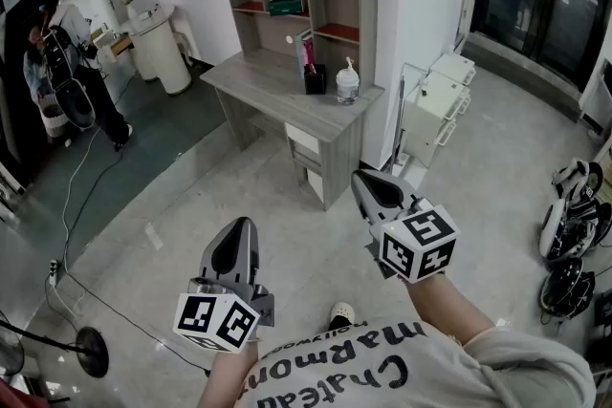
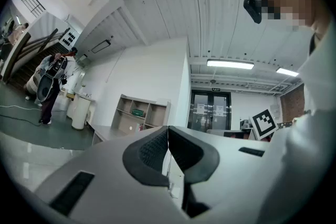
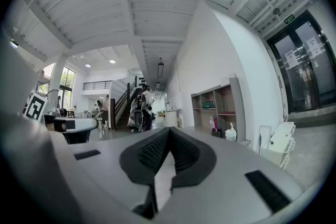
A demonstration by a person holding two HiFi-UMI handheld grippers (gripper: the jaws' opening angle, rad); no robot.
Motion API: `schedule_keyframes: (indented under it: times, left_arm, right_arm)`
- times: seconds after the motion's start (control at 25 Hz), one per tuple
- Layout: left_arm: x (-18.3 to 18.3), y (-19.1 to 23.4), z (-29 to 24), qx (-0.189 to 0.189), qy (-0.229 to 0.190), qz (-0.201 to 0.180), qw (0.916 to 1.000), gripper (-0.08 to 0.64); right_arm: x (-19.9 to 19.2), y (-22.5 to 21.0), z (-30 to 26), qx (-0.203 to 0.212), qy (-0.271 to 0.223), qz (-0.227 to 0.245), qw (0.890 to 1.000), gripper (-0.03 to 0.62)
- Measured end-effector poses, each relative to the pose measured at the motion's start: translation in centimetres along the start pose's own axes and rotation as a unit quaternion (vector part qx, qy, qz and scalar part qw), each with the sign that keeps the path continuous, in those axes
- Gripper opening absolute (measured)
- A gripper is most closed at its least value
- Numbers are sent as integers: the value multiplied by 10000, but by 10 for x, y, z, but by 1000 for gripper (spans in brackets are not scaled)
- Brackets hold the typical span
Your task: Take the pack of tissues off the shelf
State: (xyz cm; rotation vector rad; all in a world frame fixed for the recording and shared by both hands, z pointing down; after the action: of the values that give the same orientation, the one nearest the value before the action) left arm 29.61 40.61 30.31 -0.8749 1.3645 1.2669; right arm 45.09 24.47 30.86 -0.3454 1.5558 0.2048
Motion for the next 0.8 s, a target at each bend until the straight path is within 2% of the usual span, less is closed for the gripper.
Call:
schedule_keyframes:
  times: [0.32, 0.48, 0.68, 0.8]
  left_arm:
    - [-7, 17, -40, 5, 86, 90, 9999, 18]
    - [-7, 28, -77, -34, 81, 123, 9999, 17]
    - [-1, 38, -127, -199, -120, 172, 9996, 17]
    - [-2, 46, -160, -160, -159, 110, 9997, 17]
  right_arm:
    - [-6, -28, -32, -33, 173, -6, 9998, 9]
    - [-2, -54, -57, -36, 181, 63, 9998, 9]
    - [5, -88, -88, 79, 30, 263, 9996, 11]
    - [3, -111, -106, 88, 97, 405, 9991, 11]
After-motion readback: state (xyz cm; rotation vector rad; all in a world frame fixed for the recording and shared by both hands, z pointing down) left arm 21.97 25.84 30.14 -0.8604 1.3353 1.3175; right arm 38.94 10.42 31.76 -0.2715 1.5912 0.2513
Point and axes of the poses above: the fingertips, and each gripper's own axes: z backward along the fingers, y to its left, x out of its top, the point moved 3 cm from there along z, backward along the fingers, and after that the axes turned 8 degrees about x, right-handed, at the moved point
